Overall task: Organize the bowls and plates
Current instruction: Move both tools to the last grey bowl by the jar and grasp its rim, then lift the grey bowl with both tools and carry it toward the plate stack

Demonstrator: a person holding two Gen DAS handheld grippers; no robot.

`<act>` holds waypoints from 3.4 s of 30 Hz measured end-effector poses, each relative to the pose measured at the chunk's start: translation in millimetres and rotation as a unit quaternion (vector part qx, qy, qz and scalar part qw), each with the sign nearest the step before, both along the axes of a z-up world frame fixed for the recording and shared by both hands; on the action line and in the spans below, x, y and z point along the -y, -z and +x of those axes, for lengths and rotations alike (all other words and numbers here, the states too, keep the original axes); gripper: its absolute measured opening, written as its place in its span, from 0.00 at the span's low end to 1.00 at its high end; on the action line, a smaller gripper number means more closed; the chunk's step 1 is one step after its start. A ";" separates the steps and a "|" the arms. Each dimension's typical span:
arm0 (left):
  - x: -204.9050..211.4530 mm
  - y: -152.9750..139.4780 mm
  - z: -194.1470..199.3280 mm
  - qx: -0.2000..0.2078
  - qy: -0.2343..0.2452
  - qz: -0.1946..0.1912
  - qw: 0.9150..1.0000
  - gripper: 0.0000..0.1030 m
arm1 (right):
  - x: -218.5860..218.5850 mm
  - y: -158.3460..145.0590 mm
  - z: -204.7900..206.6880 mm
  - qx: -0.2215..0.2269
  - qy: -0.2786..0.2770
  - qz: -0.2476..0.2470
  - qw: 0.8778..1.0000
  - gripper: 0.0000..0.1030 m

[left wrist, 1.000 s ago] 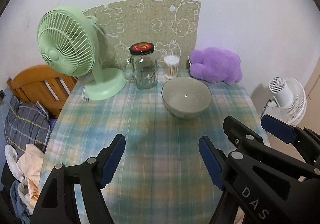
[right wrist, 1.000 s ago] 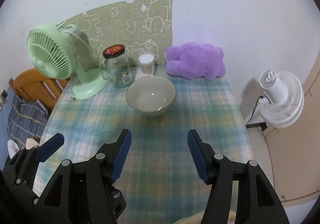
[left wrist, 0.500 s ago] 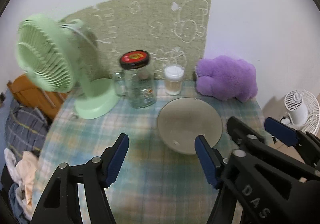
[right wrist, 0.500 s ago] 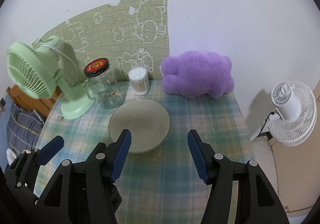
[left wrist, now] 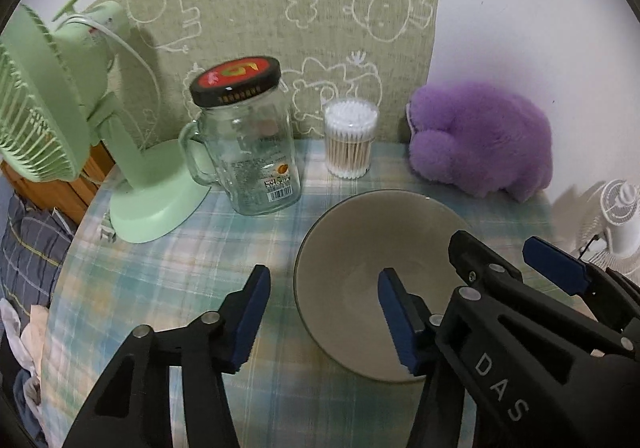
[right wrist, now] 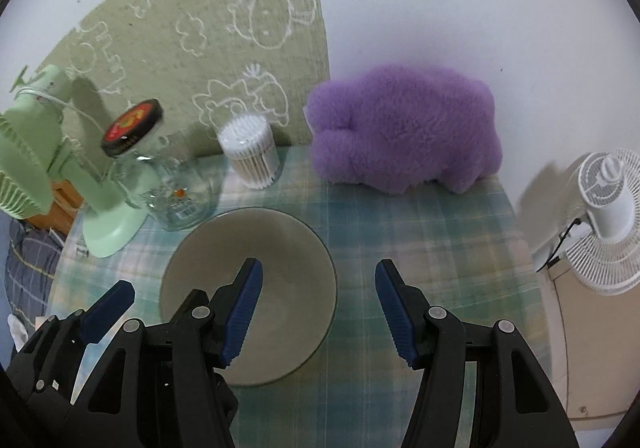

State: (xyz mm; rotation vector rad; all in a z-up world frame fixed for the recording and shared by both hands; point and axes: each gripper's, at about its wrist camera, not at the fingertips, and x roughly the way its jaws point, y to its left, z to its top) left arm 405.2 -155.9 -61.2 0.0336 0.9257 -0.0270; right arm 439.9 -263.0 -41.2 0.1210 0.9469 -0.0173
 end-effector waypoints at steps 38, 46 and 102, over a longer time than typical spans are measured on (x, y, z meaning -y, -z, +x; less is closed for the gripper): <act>-11.0 14.9 -7.3 -0.044 -0.027 0.032 0.998 0.11 | -1.7 23.5 -1.6 -0.039 0.010 0.005 0.999 0.18; -18.1 1.4 -36.6 -0.042 -0.030 0.030 0.998 0.11 | -4.9 12.2 -28.6 -0.042 0.007 0.004 0.999 0.18; -121.2 -72.9 -281.4 0.011 0.080 -0.006 0.997 0.12 | -118.3 -86.7 -309.7 0.000 0.089 -0.046 0.995 0.18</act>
